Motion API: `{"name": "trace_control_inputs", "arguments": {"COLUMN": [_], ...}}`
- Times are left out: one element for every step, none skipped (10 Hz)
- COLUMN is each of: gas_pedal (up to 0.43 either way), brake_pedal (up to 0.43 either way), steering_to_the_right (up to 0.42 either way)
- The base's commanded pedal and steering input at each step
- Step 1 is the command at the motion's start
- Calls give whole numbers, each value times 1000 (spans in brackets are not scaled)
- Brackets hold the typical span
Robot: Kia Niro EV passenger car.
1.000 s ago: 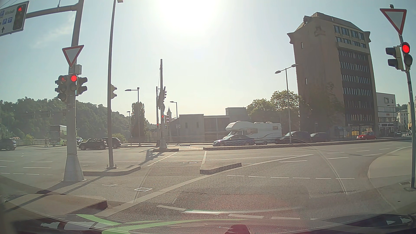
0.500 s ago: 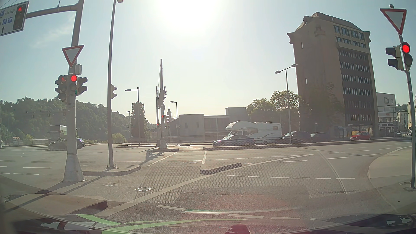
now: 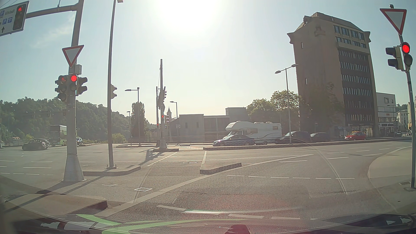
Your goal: Follow the waypoints while adhering to traffic rules and regulations
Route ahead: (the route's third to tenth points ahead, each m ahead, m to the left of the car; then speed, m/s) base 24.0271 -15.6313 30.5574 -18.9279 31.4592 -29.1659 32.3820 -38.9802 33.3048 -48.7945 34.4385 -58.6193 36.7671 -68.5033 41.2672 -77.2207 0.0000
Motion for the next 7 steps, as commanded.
{"name": "trace_control_inputs", "arguments": {"gas_pedal": [0,0,0,0,0,0,0], "brake_pedal": [280,280,274,280,280,280,280], "steering_to_the_right": [115,115,115,115,115,115,115]}}
